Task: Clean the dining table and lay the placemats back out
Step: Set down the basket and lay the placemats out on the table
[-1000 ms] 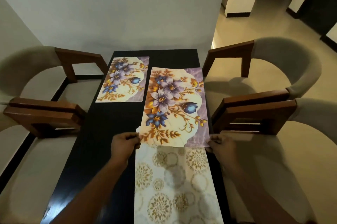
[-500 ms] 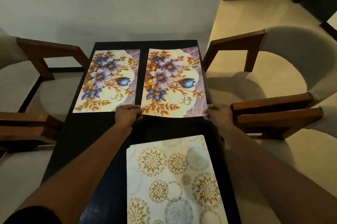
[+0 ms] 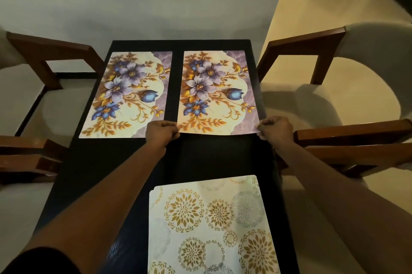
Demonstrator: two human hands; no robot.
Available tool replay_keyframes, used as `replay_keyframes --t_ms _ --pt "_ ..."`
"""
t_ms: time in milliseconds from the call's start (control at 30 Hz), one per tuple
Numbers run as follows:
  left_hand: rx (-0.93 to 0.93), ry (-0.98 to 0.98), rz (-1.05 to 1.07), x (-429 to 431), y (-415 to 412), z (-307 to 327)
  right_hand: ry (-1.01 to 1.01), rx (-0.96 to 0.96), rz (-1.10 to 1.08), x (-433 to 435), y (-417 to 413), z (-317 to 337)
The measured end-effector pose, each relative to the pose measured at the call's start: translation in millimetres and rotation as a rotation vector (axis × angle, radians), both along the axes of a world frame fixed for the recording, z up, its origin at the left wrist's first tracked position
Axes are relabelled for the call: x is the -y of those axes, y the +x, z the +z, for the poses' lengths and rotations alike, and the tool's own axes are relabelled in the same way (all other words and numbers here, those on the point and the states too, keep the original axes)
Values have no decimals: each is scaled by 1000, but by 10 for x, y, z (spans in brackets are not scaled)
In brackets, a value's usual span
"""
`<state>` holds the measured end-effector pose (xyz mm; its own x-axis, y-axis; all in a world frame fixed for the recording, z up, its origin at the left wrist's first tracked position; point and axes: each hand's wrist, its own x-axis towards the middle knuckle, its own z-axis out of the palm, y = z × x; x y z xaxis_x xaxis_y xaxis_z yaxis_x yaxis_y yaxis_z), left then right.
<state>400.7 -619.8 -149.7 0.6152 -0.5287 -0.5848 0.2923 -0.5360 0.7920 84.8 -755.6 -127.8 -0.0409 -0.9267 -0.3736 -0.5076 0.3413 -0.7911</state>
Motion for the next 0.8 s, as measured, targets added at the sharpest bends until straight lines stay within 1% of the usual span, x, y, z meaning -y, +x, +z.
replay_keyframes --t_ms 133,400,600,800 --pt "4 1 5 8 -10 6 -30 -75 28 2 14 -18" --pt "29 16 2 -6 -40 34 -21 -94 30 13 -20 -34" --pt "127 42 -6 -56 -38 80 -44 -122 58 -24 -48 2" --pt "237 -1 20 -236 -63 144 -46 -121 85 -351 -172 118"
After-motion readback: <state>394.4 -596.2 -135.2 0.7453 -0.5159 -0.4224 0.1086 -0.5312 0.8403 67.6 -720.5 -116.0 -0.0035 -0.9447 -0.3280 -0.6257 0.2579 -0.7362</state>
